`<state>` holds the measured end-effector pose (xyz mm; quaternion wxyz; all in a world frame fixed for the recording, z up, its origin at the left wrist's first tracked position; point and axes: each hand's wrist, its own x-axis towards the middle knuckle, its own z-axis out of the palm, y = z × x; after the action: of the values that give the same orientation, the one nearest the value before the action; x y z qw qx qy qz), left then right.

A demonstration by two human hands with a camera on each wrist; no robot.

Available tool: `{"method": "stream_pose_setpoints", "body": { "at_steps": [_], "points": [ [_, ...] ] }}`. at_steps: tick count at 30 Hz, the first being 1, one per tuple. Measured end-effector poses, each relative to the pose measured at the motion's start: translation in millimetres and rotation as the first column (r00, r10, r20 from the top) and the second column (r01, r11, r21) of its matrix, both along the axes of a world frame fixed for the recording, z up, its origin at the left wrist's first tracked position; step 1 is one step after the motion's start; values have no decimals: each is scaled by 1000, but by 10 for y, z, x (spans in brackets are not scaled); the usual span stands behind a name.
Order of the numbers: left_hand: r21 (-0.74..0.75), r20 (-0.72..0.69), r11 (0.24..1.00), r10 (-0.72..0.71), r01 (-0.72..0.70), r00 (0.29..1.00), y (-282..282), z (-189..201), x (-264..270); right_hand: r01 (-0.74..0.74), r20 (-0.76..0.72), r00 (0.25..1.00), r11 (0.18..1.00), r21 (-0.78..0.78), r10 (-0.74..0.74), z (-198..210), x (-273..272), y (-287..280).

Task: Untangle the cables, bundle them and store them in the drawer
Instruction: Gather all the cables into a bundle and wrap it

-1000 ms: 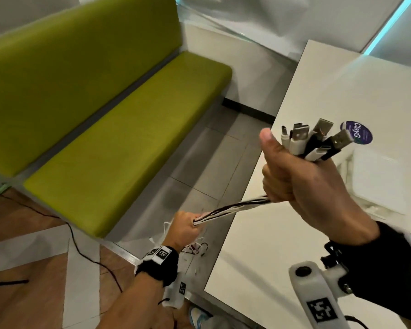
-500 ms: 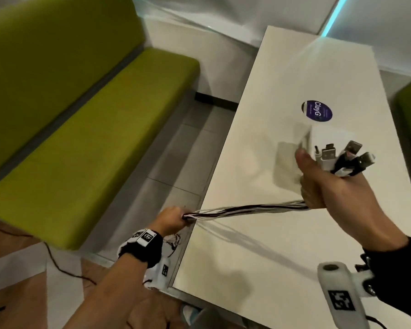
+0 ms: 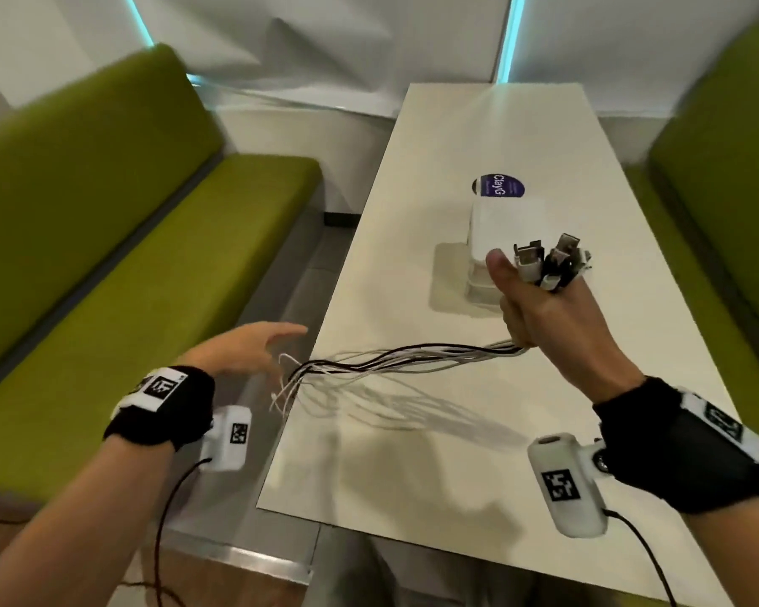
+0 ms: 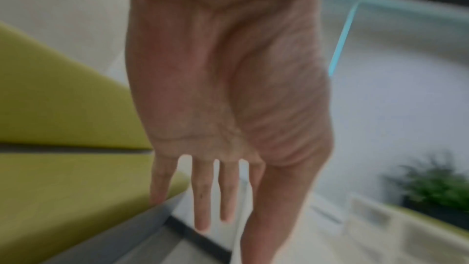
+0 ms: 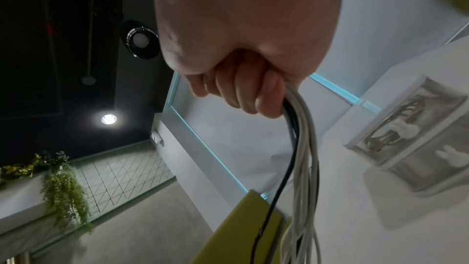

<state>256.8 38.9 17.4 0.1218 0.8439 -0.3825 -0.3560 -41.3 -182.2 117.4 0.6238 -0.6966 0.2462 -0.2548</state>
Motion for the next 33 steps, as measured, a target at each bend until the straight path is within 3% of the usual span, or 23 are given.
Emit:
{"method": "stream_pose_setpoints", "body": {
  "at_steps": [2, 5, 8, 11, 14, 17, 21, 25, 29, 33],
  "points": [
    [-219, 170, 975, -12, 49, 985, -215, 324, -337, 4, 35, 999, 1000, 19, -5, -21, -67, 10],
    [-465, 152, 869, -109, 168, 982, -650, 643, -1118, 25, 56, 998, 999, 44, -27, -45, -103, 54],
    [-465, 50, 836, -305, 292, 951, -1031, 675, -1829, 52, 62, 997, 999, -14, -51, -43, -175, 56],
    [-460, -19, 836, -344, 298, 939, -1247, 518, -2152, 46, 76, 996, 999, -2, -45, -34, -250, 10],
    [-347, 176, 880, -278, 324, 944, -1379, 443, -2253, 48, 103, 993, 996, 69, -55, -14, -293, -55],
    [-396, 356, 819, -280, 415, 891, -1403, 369, -2223, 51, 140, 987, 987, 155, -73, -8, -293, -73],
    [-450, 376, 754, -326, 479, 867, -1383, 315, -2044, 17, 160, 985, 959, 283, -64, -60, -298, -105],
    [-332, 319, 779, -437, 532, 841, -1422, 345, -1928, 11, 113, 992, 946, 324, -50, -214, -350, -113],
    [-230, 185, 841, -456, 490, 870, -1487, 350, -1796, 55, 75, 993, 928, 369, -88, -408, -479, -260],
    [-231, 226, 833, -457, 503, 860, -1574, 346, -1798, 96, 26, 994, 962, 256, -106, -437, -499, -362]
  ]
}}
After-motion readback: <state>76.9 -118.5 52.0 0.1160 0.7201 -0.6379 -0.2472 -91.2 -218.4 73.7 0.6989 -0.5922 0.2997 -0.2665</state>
